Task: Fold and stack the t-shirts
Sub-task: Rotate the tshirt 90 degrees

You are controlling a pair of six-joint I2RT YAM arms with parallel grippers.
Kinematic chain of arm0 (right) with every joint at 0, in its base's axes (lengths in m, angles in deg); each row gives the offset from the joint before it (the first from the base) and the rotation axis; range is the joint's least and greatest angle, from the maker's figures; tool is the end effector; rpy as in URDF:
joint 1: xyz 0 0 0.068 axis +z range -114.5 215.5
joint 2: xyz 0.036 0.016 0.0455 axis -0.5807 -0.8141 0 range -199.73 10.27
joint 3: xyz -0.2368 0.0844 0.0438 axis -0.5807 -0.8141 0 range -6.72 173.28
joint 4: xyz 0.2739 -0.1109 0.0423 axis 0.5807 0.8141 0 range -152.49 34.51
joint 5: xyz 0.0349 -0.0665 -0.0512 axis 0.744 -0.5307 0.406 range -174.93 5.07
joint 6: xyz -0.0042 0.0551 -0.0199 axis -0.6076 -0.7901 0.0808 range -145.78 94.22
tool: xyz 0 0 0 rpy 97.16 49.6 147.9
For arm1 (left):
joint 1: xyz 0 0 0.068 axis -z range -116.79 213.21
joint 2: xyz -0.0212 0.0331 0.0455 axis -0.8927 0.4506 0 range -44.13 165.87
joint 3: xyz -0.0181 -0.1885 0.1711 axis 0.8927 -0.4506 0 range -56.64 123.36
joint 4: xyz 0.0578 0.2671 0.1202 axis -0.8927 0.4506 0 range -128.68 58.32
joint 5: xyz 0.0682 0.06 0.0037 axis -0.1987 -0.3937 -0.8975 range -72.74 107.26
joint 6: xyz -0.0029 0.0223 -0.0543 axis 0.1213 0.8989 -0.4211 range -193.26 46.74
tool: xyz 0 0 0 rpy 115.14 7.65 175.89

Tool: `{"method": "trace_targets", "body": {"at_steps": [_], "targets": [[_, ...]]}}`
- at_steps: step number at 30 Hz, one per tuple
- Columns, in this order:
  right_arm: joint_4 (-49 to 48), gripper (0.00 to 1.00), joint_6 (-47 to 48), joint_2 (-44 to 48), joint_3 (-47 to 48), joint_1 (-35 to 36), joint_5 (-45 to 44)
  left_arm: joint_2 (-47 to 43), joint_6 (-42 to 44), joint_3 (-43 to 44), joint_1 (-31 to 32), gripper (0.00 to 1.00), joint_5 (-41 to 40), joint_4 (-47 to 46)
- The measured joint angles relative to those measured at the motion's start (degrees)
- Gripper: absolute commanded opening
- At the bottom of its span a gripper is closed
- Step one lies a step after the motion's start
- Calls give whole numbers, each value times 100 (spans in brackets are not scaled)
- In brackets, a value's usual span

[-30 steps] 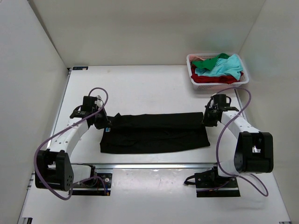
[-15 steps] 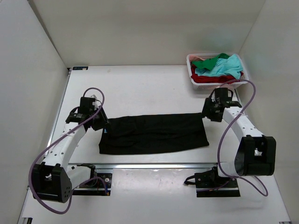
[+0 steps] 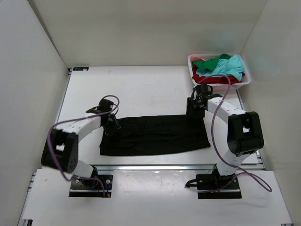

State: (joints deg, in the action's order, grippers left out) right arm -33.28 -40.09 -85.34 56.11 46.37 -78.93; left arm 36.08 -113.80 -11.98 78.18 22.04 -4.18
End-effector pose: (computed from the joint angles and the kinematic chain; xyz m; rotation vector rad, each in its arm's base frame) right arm 0.3627 0.0742 0.1519 0.0453 2.6730 0.2819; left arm 0.2735 -0.0768 0.1298 -0.6109 2.7864 -0.3389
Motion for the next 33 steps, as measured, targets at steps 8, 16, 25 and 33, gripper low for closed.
{"method": "trace_targets", "body": {"at_steps": [8, 16, 25, 33], "targets": [[-63, 46, -238, -138, -525, 264, -306, 2358, -15, 2033, 96, 43, -55, 472], [44, 45, -1366, 518, -1231, 1709, -350, 6454, 470, 8411, 74, 32, 348, 1792], [-817, 46, -2645, 321, -1257, 3335, 264, 7646, 409, 10100, 31, 23, 1716, 1351], [-1711, 49, -3150, -181, -979, 4168, 553, 8096, -96, 10341, 94, 22, 2498, 339]]}}
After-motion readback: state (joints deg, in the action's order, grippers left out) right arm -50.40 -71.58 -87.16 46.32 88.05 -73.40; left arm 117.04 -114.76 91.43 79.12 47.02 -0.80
